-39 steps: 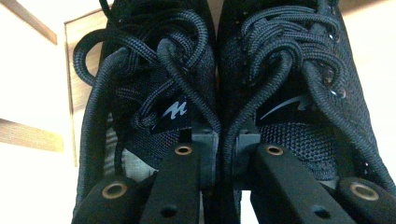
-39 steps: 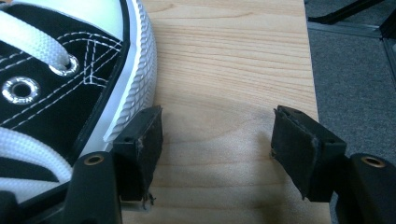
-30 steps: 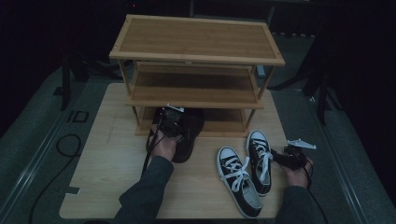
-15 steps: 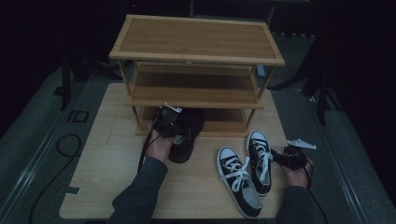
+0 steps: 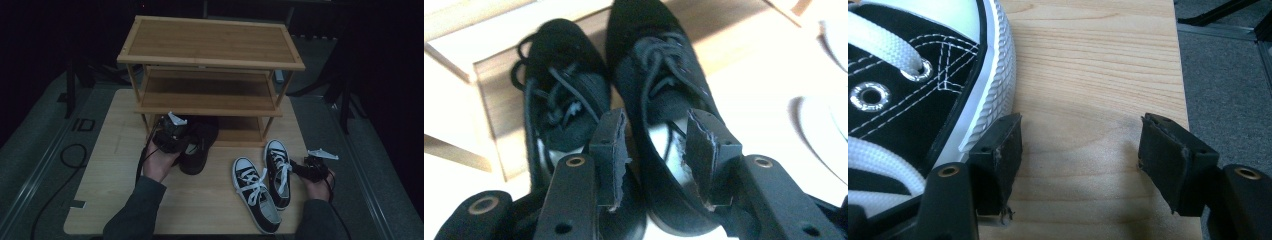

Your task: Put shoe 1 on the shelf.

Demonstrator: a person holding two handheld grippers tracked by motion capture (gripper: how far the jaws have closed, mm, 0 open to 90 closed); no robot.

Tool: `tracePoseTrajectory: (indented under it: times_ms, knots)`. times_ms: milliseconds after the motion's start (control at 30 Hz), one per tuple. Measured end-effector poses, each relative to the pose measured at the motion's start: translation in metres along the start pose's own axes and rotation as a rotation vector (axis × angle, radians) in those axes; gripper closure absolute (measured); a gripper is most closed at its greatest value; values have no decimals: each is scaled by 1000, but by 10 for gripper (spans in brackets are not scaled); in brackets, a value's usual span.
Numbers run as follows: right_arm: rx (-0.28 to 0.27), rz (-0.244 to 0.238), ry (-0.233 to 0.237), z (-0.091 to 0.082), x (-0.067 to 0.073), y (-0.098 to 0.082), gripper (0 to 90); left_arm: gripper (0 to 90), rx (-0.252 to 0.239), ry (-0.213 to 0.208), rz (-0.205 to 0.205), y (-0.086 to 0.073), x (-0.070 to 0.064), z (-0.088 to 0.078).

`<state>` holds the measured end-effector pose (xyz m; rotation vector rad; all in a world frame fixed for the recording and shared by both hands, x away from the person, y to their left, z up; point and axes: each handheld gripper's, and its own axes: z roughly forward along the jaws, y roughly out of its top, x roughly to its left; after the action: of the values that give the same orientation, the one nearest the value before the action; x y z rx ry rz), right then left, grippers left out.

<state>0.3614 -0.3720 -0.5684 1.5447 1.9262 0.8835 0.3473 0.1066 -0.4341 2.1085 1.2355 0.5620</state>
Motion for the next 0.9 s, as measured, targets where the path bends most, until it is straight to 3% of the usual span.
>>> tracePoseTrajectory:
  times_ms: [167, 233, 433, 567, 667, 900]
  knots:
    - [0, 0, 0, 0, 0, 0, 337, 596, -27, -57, -10, -17, 2, -11]
    - [0, -1, 0, 0, 0, 0, 337, 597, -36, -61, -19, -24, 3, -14]
    - [0, -2, 0, 0, 0, 0, 337, 629, -42, -76, 10, -49, 2, -19]
    - [-1, -2, 0, 0, 0, 0, 337, 648, -10, -75, 32, -63, -3, -10]
    - [-1, -3, 0, 0, 0, 0, 337, 647, 4, -85, 28, -72, -4, -1]
    - [-1, -3, 1, 0, 0, 0, 337, 640, 68, -97, 62, -83, -10, 22]
